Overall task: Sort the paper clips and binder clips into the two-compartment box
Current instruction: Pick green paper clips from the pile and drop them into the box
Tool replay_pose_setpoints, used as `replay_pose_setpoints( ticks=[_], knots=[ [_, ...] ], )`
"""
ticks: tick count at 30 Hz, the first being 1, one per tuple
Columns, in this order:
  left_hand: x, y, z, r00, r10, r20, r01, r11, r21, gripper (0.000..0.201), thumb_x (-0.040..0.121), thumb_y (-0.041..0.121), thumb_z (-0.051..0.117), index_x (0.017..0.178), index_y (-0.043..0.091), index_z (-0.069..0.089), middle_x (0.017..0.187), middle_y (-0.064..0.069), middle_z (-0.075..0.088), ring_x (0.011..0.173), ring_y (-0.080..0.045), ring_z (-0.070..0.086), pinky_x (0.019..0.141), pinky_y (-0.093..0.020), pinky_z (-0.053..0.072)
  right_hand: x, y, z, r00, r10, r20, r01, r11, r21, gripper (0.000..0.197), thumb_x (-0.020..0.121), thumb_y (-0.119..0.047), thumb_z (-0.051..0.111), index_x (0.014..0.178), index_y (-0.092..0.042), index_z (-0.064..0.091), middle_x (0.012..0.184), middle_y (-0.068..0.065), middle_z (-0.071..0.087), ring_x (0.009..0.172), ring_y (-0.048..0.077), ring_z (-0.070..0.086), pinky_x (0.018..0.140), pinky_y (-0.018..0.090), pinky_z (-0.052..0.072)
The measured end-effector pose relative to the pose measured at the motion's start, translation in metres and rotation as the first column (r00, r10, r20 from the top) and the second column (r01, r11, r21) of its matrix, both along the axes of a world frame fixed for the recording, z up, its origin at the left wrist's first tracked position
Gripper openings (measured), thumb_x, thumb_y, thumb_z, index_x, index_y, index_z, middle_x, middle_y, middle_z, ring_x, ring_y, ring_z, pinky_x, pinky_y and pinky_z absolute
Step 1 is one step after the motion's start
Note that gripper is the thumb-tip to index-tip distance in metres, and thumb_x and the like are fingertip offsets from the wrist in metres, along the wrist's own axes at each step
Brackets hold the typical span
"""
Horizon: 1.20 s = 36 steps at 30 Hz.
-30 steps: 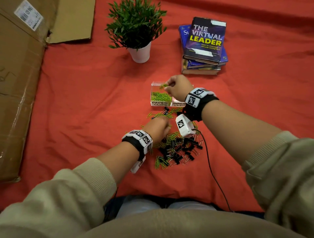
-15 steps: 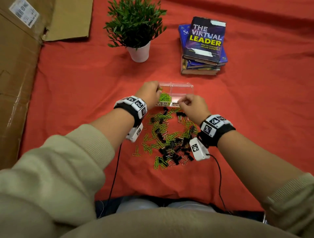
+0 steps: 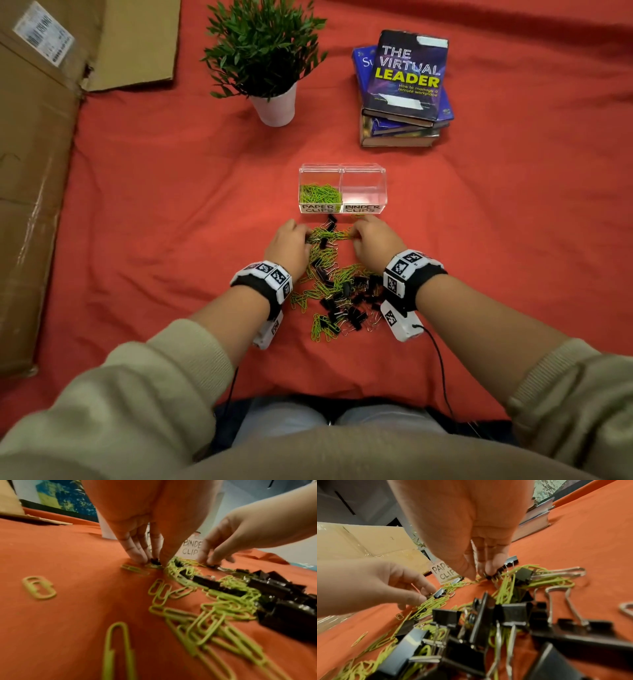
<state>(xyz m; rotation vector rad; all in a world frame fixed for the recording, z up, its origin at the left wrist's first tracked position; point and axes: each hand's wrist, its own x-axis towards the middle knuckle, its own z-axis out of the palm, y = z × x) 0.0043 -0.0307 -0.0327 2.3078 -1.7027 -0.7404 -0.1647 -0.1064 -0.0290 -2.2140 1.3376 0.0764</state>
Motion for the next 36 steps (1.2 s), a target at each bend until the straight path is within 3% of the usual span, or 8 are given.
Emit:
replay_pose_setpoints(
  ticks=[3,6,9,18,22,26,31,36],
  knots=[
    [0.005,0.001,-0.003,1.000,-0.010,0.008,0.010,1.000,0.001,0.028,0.090,0.024,0.060,0.116,0.012,0.058,0.112,-0.005,0.054,0.109,-0.023,0.054,0.092,-0.037,0.049,-0.001,0.000,0.005,0.998,-0.058,0.001,0.058,0.998,-0.027,0.022,0.089,-0.008,0.048,0.105,-0.009,0.063,0.114,0.009,0.058,0.100,0.027,0.059,0.085,0.039,0.052],
    [0.006,0.000,0.000,1.000,-0.019,0.009,0.019,1.000,-0.009,0.026,0.089,0.025,0.062,0.109,0.009,0.060,0.109,-0.007,0.057,0.107,-0.025,0.055,0.093,-0.039,0.048,0.019,0.003,0.008,0.992,0.090,0.093,-0.087,0.996,-0.036,0.040,0.086,0.003,0.049,0.123,-0.012,0.057,0.122,0.008,0.055,0.107,0.025,0.057,0.091,0.037,0.051],
    [0.010,0.004,0.003,1.000,-0.021,-0.016,0.020,0.998,-0.053,0.026,0.088,0.024,0.060,0.110,0.011,0.061,0.108,-0.007,0.059,0.105,-0.025,0.056,0.092,-0.038,0.047,0.033,0.004,0.006,0.982,0.190,0.003,-0.190,0.982,-0.009,0.059,0.081,0.011,0.053,0.135,-0.012,0.048,0.136,0.010,0.045,0.120,0.028,0.050,0.097,0.037,0.049],
    [0.026,0.001,0.007,0.989,0.144,-0.039,-0.146,0.987,-0.063,0.033,0.090,0.024,0.056,0.122,0.015,0.056,0.117,-0.007,0.052,0.116,-0.024,0.048,0.101,-0.039,0.043,0.007,0.012,0.001,1.000,-0.028,0.004,0.028,0.998,0.059,0.007,0.086,-0.006,0.051,0.088,-0.001,0.054,0.100,0.011,0.050,0.080,0.024,0.051,0.074,0.032,0.046],
    [0.004,0.002,0.010,0.999,-0.032,-0.020,0.030,0.997,-0.071,0.021,0.090,0.025,0.057,0.110,0.018,0.060,0.108,-0.002,0.051,0.110,-0.020,0.048,0.090,-0.034,0.044,-0.002,0.011,0.000,0.992,-0.111,0.056,0.105,0.989,0.105,0.016,0.081,0.001,0.049,0.089,-0.007,0.060,0.101,0.012,0.058,0.087,0.029,0.058,0.075,0.036,0.049],
    [-0.015,-0.001,0.004,0.988,-0.152,-0.011,0.152,0.988,-0.026,0.026,0.091,0.024,0.057,0.117,0.019,0.060,0.112,-0.002,0.053,0.113,-0.020,0.049,0.089,-0.035,0.045,-0.009,0.014,-0.001,0.998,-0.036,0.051,0.032,0.997,0.074,0.027,0.084,-0.001,0.050,0.099,-0.014,0.069,0.107,0.010,0.052,0.095,0.025,0.056,0.080,0.032,0.048],
    [-0.017,-0.006,-0.002,0.982,-0.190,0.022,0.190,0.982,-0.009,0.021,0.090,0.012,0.057,0.111,0.010,0.061,0.110,-0.007,0.052,0.109,-0.024,0.050,0.091,-0.040,0.049,-0.024,0.006,0.000,0.997,-0.072,0.004,0.072,0.997,0.003,0.017,0.083,-0.003,0.052,0.089,-0.003,0.068,0.104,0.012,0.053,0.102,0.030,0.054,0.088,0.035,0.047],
    [-0.017,-0.008,-0.001,0.945,-0.317,0.084,0.320,0.947,-0.024,0.015,0.084,-0.001,0.054,0.095,0.006,0.062,0.103,-0.008,0.057,0.104,-0.026,0.052,0.089,-0.041,0.047,-0.010,-0.001,0.003,0.997,0.052,0.065,-0.050,0.998,-0.040,0.041,0.086,0.004,0.045,0.125,-0.002,0.054,0.132,0.011,0.050,0.124,0.028,0.045,0.105,0.034,0.038]
  ],
)
